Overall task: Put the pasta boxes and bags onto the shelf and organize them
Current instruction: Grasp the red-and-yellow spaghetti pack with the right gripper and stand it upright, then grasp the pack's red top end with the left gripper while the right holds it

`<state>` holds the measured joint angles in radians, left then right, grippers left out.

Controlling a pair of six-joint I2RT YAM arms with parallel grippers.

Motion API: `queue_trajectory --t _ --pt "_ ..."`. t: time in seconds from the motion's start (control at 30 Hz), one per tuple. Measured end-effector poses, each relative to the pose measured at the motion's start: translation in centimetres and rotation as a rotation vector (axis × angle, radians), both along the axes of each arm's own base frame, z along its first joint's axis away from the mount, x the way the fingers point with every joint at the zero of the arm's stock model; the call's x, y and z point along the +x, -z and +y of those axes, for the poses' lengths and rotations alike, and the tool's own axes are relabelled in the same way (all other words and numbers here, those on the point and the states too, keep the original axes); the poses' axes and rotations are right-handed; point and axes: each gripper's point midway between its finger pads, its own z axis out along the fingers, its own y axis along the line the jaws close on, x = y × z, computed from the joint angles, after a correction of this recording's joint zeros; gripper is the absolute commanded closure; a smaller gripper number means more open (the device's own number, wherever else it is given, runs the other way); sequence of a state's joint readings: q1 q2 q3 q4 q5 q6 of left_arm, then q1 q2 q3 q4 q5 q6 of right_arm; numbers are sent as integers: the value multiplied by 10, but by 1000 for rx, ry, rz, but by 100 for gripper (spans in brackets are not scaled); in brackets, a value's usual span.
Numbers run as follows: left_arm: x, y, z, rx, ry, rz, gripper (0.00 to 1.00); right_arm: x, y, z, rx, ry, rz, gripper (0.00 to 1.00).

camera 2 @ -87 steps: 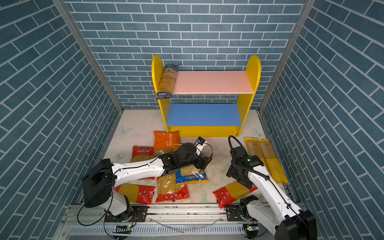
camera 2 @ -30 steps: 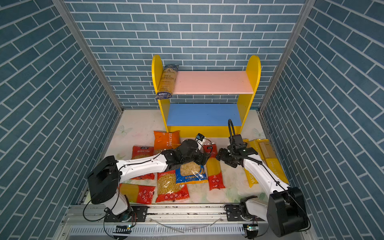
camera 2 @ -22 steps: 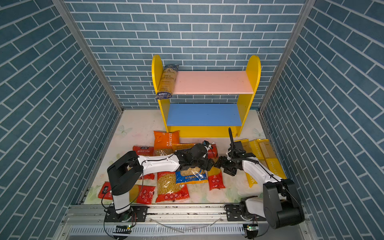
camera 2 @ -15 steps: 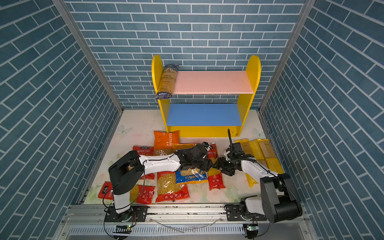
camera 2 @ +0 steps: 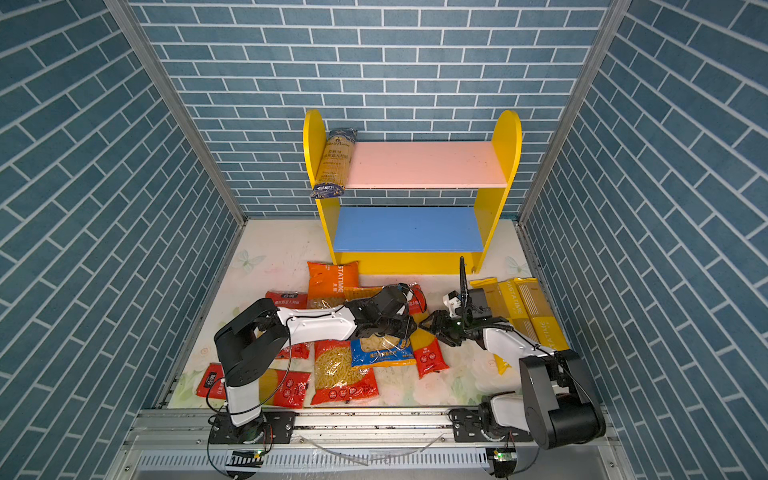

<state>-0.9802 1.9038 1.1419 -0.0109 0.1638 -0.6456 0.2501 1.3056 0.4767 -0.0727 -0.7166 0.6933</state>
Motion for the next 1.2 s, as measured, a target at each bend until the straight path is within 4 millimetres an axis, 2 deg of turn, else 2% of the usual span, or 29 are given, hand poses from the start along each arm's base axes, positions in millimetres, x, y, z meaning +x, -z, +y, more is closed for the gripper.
queue_trajectory --t 0.27,0.5,0.57,0.67,0.8,0.87,1.07,1.2 --pt "1 -2 3 -14 -7 3 67 -4 21 1 -35 -5 40 47" --pt "12 -24 20 -52 -49 -25 65 -8 21 4 -62 -38 16 74" --pt "16 -38 27 -73 -63 -46 59 -10 13 4 -62 -43 -5 79" --pt "22 -63 36 -116 -80 -90 42 -12 -1 4 -63 -49 -33 83" --pt "29 -98 53 -176 -111 -148 31 -10 -25 3 -69 -44 -69 88" --pt "33 -112 71 -203 -147 -173 27 -9 -40 2 -71 -40 -86 92" --pt "41 -133 117 -265 -264 -213 15 -9 -75 1 -86 -33 -116 99" --pt "41 -136 139 -351 -347 -209 5 -12 -97 13 -74 -72 -154 100"
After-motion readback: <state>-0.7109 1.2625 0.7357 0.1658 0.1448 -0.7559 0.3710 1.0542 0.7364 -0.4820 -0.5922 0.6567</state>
